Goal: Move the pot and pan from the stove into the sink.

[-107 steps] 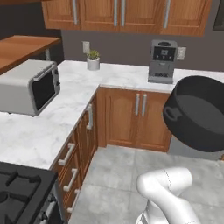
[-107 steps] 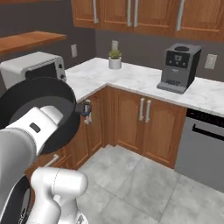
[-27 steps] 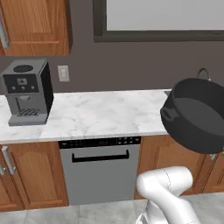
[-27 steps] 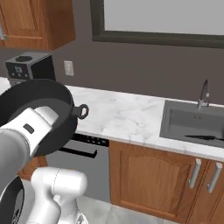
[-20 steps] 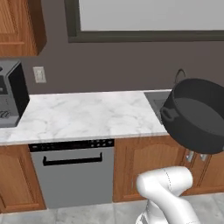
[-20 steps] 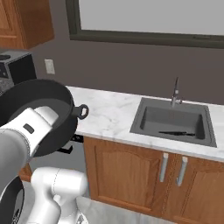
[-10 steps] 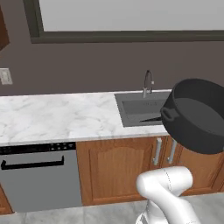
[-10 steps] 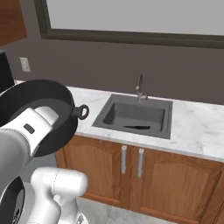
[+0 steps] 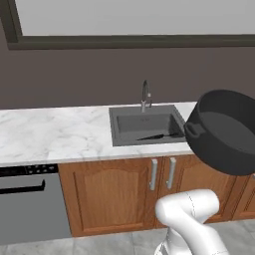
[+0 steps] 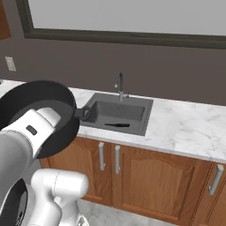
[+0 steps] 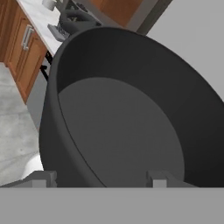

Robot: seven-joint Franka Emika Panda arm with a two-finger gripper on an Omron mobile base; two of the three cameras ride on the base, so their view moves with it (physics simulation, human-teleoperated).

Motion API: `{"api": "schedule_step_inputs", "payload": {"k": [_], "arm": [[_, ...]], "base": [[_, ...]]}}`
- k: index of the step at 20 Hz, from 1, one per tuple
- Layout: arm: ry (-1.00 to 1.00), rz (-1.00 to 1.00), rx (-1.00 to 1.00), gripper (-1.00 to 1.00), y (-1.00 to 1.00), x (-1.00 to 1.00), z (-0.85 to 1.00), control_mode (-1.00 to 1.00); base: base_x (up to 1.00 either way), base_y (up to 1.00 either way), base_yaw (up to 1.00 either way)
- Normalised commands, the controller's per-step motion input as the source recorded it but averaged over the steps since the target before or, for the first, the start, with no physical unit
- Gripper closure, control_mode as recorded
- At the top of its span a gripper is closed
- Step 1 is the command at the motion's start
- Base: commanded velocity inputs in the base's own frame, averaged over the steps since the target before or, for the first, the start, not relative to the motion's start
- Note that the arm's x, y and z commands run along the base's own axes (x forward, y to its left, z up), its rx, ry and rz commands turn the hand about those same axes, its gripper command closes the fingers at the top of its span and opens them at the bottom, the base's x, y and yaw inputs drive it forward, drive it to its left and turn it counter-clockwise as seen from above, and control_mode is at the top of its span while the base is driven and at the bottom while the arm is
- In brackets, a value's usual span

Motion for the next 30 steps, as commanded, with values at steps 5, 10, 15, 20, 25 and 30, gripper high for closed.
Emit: {"api": "schedule_step_inputs", "payload": {"k": [5, 10, 15, 20, 25, 30], "arm": [[0.0, 0.0, 0.0, 1.0, 0.0, 0.0, 0.0, 1.0], [0.0, 0.0, 0.0, 1.0, 0.0, 0.0, 0.0, 1.0], [0.0, 0.0, 0.0, 1.0, 0.0, 0.0, 0.0, 1.0], [0.0, 0.0, 0.0, 1.0, 0.0, 0.0, 0.0, 1.0], [0.0, 0.0, 0.0, 1.0, 0.0, 0.0, 0.0, 1.0], [0.01, 0.0, 0.0, 1.0, 0.0, 0.03, -0.01, -1.0]], "base": [[0.05, -0.02, 0.0], [0.56, -0.01, 0.0], [0.73, -0.11, 0.0], [0.58, -0.15, 0.01], [0.06, -0.03, 0.02], [0.0, 0.0, 0.0]]}}
